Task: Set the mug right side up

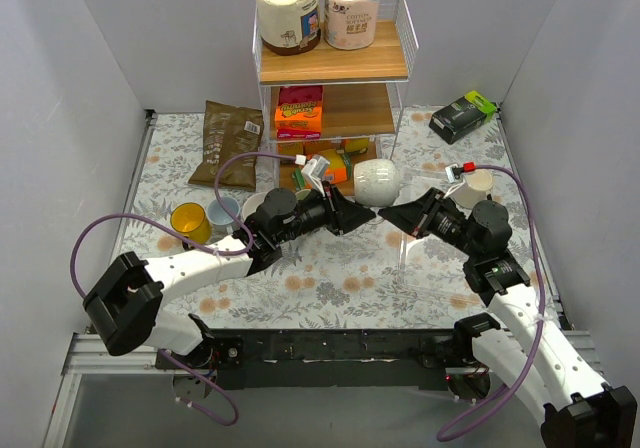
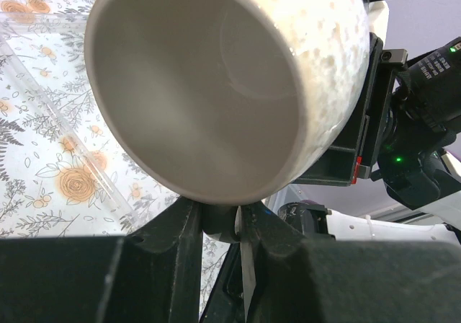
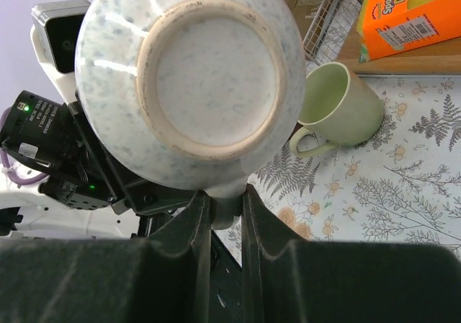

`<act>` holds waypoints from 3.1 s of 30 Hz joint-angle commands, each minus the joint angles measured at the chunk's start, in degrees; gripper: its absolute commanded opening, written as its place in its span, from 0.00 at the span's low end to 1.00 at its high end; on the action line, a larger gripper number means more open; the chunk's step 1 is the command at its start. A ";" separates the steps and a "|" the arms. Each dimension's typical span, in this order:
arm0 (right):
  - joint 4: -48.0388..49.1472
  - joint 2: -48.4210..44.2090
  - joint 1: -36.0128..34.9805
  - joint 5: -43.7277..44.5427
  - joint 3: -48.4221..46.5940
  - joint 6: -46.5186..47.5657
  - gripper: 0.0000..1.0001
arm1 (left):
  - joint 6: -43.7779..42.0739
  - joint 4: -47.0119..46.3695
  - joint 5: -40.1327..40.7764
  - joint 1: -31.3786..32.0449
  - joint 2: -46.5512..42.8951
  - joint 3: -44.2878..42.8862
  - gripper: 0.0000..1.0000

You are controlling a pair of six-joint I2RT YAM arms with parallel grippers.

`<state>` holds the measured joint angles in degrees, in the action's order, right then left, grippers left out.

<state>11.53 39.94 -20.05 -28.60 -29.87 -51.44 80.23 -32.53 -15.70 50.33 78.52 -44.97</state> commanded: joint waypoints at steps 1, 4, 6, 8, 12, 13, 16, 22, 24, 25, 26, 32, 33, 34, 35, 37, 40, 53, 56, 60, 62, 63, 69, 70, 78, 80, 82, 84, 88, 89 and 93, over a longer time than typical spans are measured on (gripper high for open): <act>5.71 -0.30 -0.69 0.38 -1.77 0.37 0.01 | -2.97 0.80 0.06 0.48 -2.14 -1.87 0.00; 1.49 -0.83 -0.69 3.37 -2.21 3.00 0.01 | -3.85 2.73 1.99 0.48 -2.49 -2.58 0.00; -0.71 -0.92 -0.69 4.51 -2.30 3.97 0.01 | -4.72 4.49 2.78 0.48 -2.84 -2.93 0.00; -1.51 -0.75 -0.60 4.87 -2.39 4.68 0.01 | -4.82 4.58 2.96 0.48 -3.20 -2.67 0.00; -3.97 0.13 -0.69 5.40 -2.83 5.30 0.04 | -4.73 5.02 4.01 0.48 -3.81 -2.40 0.00; -4.49 0.48 -0.69 5.40 -2.83 5.30 0.06 | -4.73 5.20 4.45 0.48 -3.81 -2.32 0.00; -5.64 1.10 -0.69 6.62 -2.91 5.30 0.16 | -4.82 6.08 5.42 0.48 -3.90 -2.32 0.00; -11.08 1.37 -0.60 10.14 -3.71 6.44 0.31 | -5.26 9.06 10.69 0.48 -4.78 -1.79 0.00; -15.53 2.06 -0.69 11.98 -4.58 6.96 0.39 | -5.25 9.33 14.10 0.48 -5.91 -0.30 0.00; -17.83 2.68 -0.69 12.86 -5.98 7.49 0.45 | -5.69 8.98 14.99 0.48 -6.36 0.49 0.00; -19.51 3.12 -0.60 13.30 -6.60 8.10 0.48 | -6.91 9.15 17.18 0.48 -6.62 1.02 0.00; -27.43 5.32 -0.69 16.20 -9.33 10.57 0.55 | -13.25 13.37 22.56 0.56 -5.58 1.29 0.00; -27.70 5.23 -0.69 16.82 -9.51 10.57 0.56 | -14.56 13.98 23.34 0.65 -5.22 0.51 0.00; -27.96 5.15 -0.69 17.08 -9.51 10.57 0.56 | -15.18 15.56 24.83 0.74 -4.26 -0.02 0.00; -28.31 4.88 -0.69 17.70 -9.77 10.31 0.57 | -15.71 16.53 25.98 0.91 -3.73 -0.55 0.00; -29.37 4.70 -0.69 19.02 -10.21 10.22 0.58 | -17.03 18.29 28.35 1.35 -2.24 -1.78 0.00; -31.12 4.88 -0.60 20.86 -11.70 11.62 0.58 | -17.65 20.66 30.11 2.23 -0.31 -3.54 0.00; -39.39 7.61 -0.60 26.49 -17.15 17.95 0.59 | -17.74 23.04 41.45 6.19 11.56 -8.99 0.00; -39.57 7.08 -0.60 27.28 -16.98 18.04 0.59 | -16.86 23.13 43.82 6.36 14.02 -9.61 0.00; -39.65 7.08 -0.51 27.11 -17.24 18.74 0.59 | -15.45 23.39 48.21 7.07 17.45 -11.10 0.00; -40.18 7.78 -0.60 25.71 -17.94 19.71 0.59 | -14.75 24.18 49.72 7.15 19.03 -12.07 0.00; -40.79 8.74 -0.51 25.09 -19.16 20.15 0.59 | -14.57 24.53 49.72 7.24 19.47 -12.42 0.00; -43.61 10.94 -0.51 26.40 -21.11 20.68 0.60 | -15.01 26.55 48.40 7.86 22.20 -14.62 0.16; -43.61 11.03 -0.51 26.58 -21.11 20.68 0.61 | -15.01 26.99 48.49 8.12 22.20 -14.71 0.21; -44.49 11.82 -0.51 28.33 -22.07 21.56 0.61 | -16.33 27.79 50.07 8.91 21.23 -14.44 0.41; -44.93 12.09 -0.43 28.34 -22.86 22.52 0.61 | -16.42 28.14 50.51 9.00 20.62 -14.44 0.44; -46.15 12.79 -0.16 31.75 -23.74 23.57 0.64 | -16.42 28.23 51.03 9.09 18.96 -14.27 0.53; -46.42 13.84 0.28 33.77 -24.97 26.73 0.67 | -16.50 28.31 51.12 9.09 17.20 -14.09 0.61; -50.63 19.54 4.48 39.66 -29.19 32.88 0.69 | -16.51 28.93 49.38 9.35 11.49 -13.83 0.80; -51.08 21.65 5.28 42.63 -30.07 35.51 0.69 | -17.11 28.84 48.50 9.44 9.04 -13.57 0.83; -47.93 24.91 9.15 49.25 -29.64 42.11 0.73 | -18.26 26.48 46.21 9.79 2.70 -10.50 0.98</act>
<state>-37.34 62.52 -13.93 11.07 -58.15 -18.57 63.26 -3.44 31.97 59.44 89.45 -57.41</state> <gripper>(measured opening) 0.712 0.949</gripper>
